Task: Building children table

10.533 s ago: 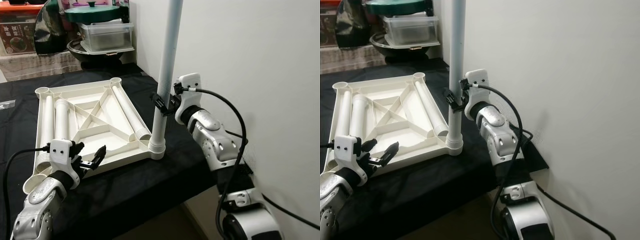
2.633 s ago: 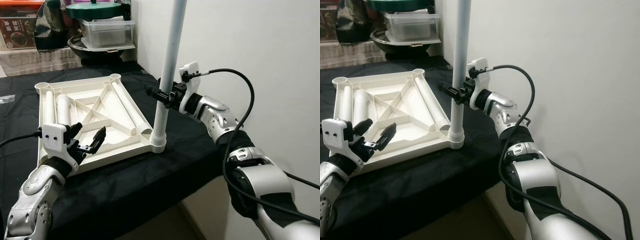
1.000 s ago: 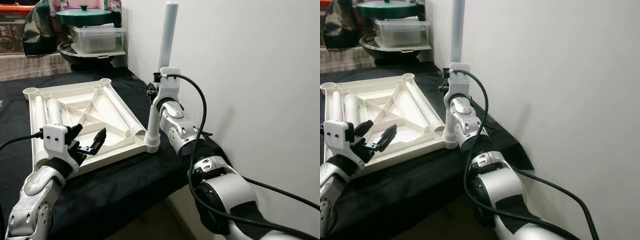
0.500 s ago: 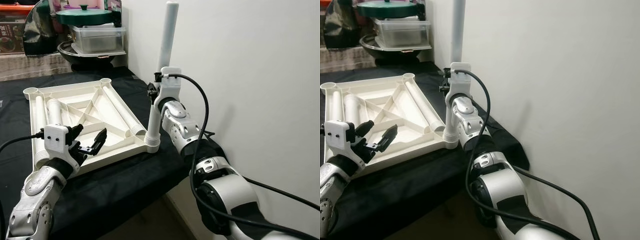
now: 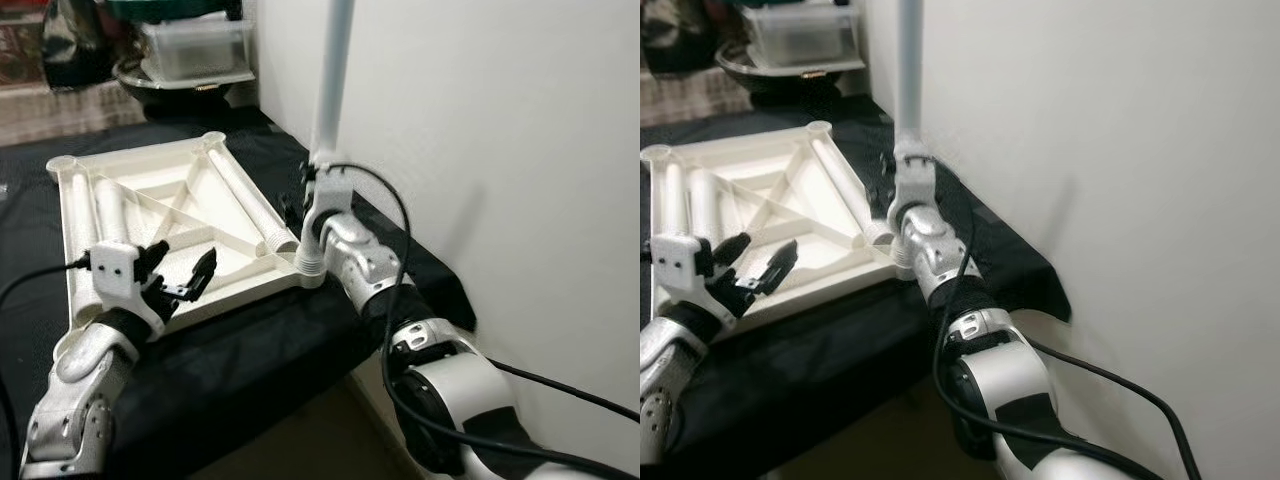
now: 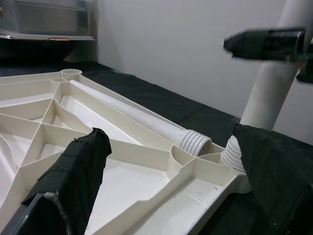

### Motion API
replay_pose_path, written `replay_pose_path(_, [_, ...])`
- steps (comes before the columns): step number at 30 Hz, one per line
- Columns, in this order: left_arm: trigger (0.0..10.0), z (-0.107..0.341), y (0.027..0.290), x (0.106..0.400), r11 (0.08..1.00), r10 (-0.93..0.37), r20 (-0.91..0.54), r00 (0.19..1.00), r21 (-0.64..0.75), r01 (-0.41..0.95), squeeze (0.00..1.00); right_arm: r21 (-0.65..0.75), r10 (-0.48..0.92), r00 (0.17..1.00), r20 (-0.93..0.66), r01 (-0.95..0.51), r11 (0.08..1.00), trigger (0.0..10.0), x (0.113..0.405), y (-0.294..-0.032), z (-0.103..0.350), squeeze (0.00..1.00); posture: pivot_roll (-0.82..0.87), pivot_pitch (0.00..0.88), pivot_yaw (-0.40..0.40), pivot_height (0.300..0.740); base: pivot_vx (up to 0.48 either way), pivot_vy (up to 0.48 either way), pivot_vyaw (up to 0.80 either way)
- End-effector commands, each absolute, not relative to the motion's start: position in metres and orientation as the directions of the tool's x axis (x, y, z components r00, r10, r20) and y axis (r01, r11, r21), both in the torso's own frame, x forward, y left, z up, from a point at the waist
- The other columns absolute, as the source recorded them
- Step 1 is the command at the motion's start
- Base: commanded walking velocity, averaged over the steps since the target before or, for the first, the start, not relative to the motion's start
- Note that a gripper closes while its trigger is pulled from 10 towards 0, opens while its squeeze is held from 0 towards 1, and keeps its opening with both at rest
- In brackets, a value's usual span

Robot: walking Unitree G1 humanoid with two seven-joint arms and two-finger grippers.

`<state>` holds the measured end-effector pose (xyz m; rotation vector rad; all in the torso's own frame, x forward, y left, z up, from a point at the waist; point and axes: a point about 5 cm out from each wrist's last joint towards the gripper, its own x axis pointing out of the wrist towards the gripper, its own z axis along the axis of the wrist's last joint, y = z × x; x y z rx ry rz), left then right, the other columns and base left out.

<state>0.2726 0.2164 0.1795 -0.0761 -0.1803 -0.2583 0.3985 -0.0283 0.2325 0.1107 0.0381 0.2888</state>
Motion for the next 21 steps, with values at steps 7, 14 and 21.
replay_pose_path(7, [10.0, 0.171, 0.217, 0.271, 0.965, -0.246, 0.157, 0.957, -0.057, 0.257, 0.00, 0.035, 0.364, 0.930, 0.040, -0.365, 0.930, 10.0, 0.402, -0.051, 0.256, 0.00, 0.07, 0.000, -0.102, 0.740, 0.000, 0.000, 0.00])
replay_pose_path(14, [10.0, 0.170, 0.216, 0.270, 0.964, -0.247, 0.155, 0.957, -0.060, 0.259, 0.00, -0.084, 0.495, 0.865, 0.085, -0.489, 0.868, 10.0, 0.407, -0.072, 0.270, 0.00, 0.07, 0.000, -0.102, 0.740, 0.000, 0.000, 0.00])
replay_pose_path(21, [10.0, 0.170, 0.217, 0.271, 0.965, -0.245, 0.154, 0.957, -0.058, 0.256, 0.00, -0.017, 0.643, 0.765, 0.038, -0.643, 0.766, 10.0, 0.409, -0.075, 0.264, 0.00, 0.09, 0.000, -0.108, 0.740, 0.000, 0.000, 0.00])
